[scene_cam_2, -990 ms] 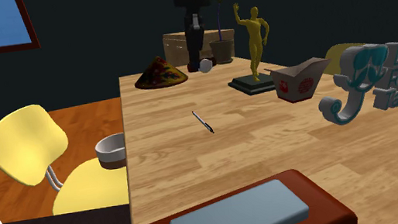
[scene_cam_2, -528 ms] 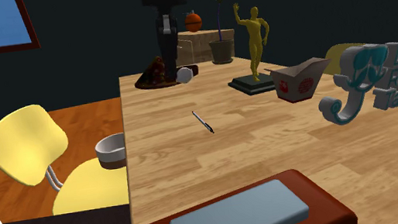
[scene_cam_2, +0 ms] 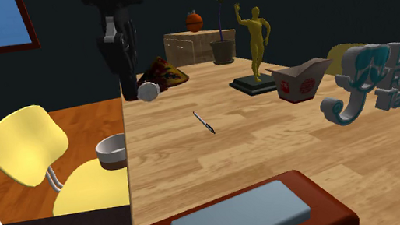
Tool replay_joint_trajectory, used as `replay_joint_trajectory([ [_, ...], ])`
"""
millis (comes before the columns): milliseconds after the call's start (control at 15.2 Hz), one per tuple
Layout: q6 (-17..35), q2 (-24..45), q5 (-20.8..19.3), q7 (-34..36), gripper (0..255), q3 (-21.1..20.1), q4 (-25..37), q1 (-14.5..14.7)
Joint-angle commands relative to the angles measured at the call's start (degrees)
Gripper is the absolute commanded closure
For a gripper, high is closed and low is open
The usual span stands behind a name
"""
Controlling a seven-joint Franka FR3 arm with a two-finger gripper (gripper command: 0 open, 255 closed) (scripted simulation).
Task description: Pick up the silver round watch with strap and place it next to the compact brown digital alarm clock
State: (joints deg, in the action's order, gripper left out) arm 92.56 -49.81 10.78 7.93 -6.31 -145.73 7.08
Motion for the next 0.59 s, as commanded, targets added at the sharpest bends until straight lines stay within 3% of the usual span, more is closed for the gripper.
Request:
replay_joint_trajectory([
  [0, -2.2, -4.3, -1.4, -1.7, 255, 2.0, -2.4, -0.5],
  [66, -3.9, -7.1, -2.8, -3.0, 255, 3.7, -3.7, -1.1],
  [528, 1.0, -8.1, -2.4, -3.5, 255, 3.3, -9.6, -1.1],
])
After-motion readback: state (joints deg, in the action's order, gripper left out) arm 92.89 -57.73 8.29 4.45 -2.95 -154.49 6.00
